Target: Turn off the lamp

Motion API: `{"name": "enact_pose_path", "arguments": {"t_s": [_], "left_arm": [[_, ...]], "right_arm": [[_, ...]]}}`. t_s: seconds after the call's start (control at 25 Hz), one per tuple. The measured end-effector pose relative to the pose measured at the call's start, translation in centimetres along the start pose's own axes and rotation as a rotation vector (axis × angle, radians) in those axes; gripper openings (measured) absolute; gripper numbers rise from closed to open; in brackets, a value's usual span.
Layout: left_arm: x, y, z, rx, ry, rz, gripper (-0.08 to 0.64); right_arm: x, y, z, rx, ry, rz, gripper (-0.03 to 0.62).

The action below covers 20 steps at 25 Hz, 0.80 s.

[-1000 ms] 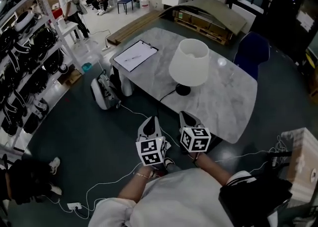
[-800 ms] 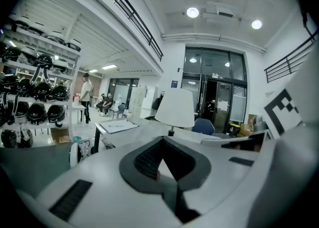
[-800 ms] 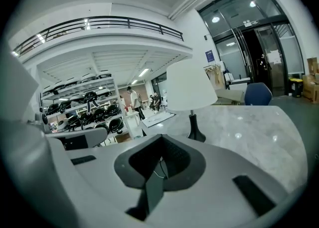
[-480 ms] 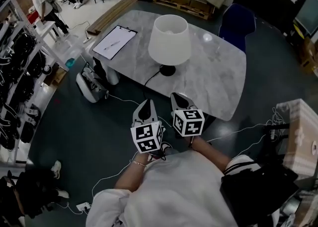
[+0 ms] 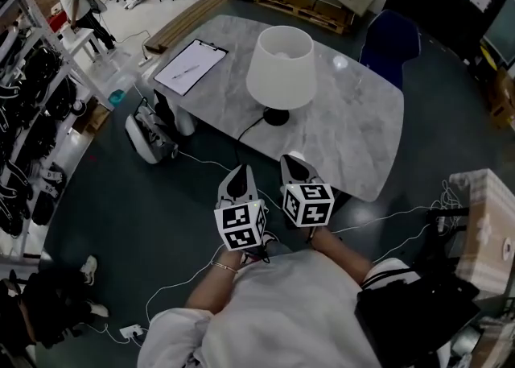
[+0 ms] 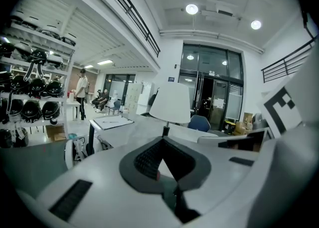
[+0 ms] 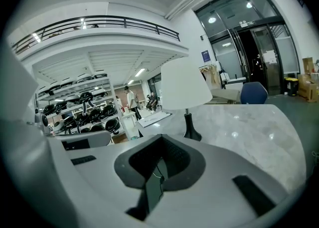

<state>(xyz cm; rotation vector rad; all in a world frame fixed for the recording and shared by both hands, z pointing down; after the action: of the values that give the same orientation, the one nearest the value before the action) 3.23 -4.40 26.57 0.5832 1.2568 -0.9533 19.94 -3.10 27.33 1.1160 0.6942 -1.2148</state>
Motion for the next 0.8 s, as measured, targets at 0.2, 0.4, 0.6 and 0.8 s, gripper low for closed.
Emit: {"name": "enact_pose_path", "arguments": {"t_s": [0.2, 0.4, 0.6, 0.8], "left_arm": [[0.13, -0.14, 0.17, -0.003, -0.009, -0.010, -0.006], [-0.04, -0.01, 0.40, -0.005, -0.016, -0.006, -0.006], [-0.10, -0.36, 0.45, -0.007, -0.021, -0.003, -0.006], [-0.07, -0.33, 0.12, -0.006, -0.023, -0.007, -0.006]], "right_arm": [[-0.03, 0.20, 0.07, -0.006, -0.020, -0.011, -0.002], [0.17, 0.71, 0.02, -0.005, -0.026, -0.017, -0.002], [0.46, 0.19, 0.26, -0.003, -0.019, -0.024, -0.002], [0.37, -0.18, -0.06, -0.001, -0.018, -0.022, -0.002]]}}
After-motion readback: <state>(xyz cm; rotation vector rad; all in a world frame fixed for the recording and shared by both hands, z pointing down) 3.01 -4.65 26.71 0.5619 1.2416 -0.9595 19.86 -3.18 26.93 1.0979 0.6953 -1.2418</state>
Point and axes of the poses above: the fingertips, and each gripper's own axes: z forward along the fingers, y to its right, x out of its top, the point moved 10 cm from there along -z, backward along the fingers, and after that the axes turned 4 degrees about z, right-handed, at the moved point
